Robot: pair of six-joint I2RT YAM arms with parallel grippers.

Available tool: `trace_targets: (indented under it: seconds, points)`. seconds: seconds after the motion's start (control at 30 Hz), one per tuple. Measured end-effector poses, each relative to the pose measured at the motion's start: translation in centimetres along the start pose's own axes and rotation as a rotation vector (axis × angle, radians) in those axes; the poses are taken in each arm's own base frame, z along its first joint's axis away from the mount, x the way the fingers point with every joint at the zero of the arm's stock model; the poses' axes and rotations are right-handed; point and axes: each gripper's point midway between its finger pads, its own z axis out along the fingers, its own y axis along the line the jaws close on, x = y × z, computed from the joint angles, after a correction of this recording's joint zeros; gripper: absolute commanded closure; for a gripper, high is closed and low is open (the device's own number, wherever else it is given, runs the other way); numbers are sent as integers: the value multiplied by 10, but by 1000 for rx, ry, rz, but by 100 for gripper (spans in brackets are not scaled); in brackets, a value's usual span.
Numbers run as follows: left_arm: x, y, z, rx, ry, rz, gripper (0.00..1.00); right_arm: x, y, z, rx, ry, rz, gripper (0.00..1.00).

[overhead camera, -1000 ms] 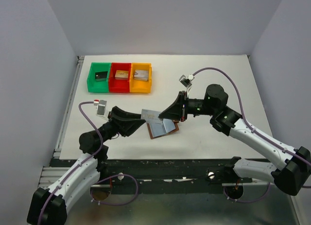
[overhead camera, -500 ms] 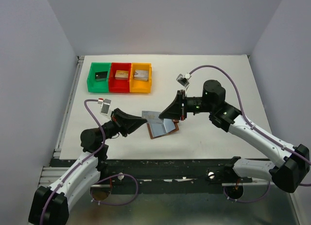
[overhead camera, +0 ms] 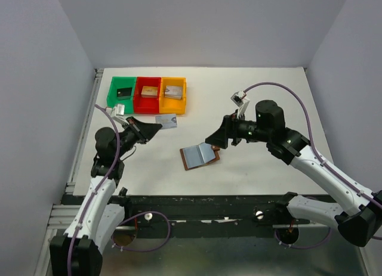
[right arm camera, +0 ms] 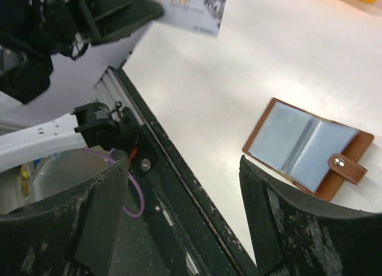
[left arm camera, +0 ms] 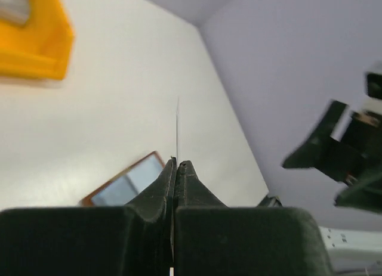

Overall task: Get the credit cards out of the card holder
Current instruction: Place the credit card at the center of the board.

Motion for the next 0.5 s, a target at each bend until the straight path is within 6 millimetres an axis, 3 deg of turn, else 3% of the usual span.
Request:
trace_targets:
  seconds: [0.1, 0.13, 0.23, 0.33, 0.5]
  points:
    - [-2, 54, 6, -195, 32, -84, 100, 10, -15, 0, 61, 15, -1, 18]
    - [4, 79, 6, -278, 55, -131, 100, 16, -20, 1, 75, 25, 2, 18]
    - [27, 129, -1, -441, 123, -234, 100, 33, -35, 2, 115, 58, 16, 20]
    - [40, 163, -5, -540, 168, -290, 100, 48, -43, 4, 129, 84, 35, 22]
    - [29, 199, 3, -610, 180, -312, 100, 63, -50, 10, 125, 111, 79, 22]
